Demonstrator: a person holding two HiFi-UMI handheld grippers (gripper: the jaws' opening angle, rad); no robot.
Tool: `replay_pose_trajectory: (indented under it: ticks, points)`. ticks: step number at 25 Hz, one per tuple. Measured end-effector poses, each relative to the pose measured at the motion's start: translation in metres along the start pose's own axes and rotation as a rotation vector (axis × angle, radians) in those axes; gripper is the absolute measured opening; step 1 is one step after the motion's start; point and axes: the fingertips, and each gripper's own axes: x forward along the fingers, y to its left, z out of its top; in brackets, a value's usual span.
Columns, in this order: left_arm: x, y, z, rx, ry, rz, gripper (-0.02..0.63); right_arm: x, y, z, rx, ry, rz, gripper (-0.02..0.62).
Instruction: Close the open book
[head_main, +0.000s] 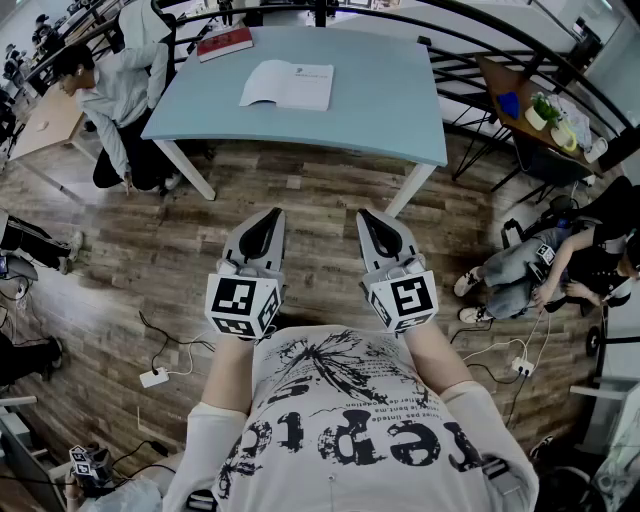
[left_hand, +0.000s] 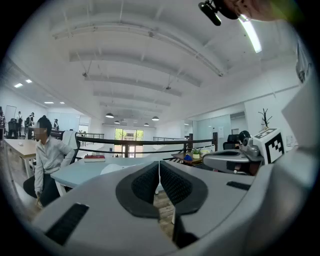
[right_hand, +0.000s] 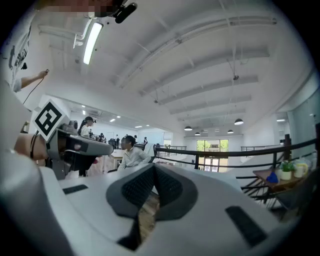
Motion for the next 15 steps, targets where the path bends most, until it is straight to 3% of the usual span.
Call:
replay_pose_trajectory:
  ticks: [15]
  points:
    - [-0.0009, -0.0081, -0.0052, -0.006, 0.009, 0.003, 0.021, -0.0053, -0.0047, -0.0055, 0.022, 0.013, -0.006, 0.008]
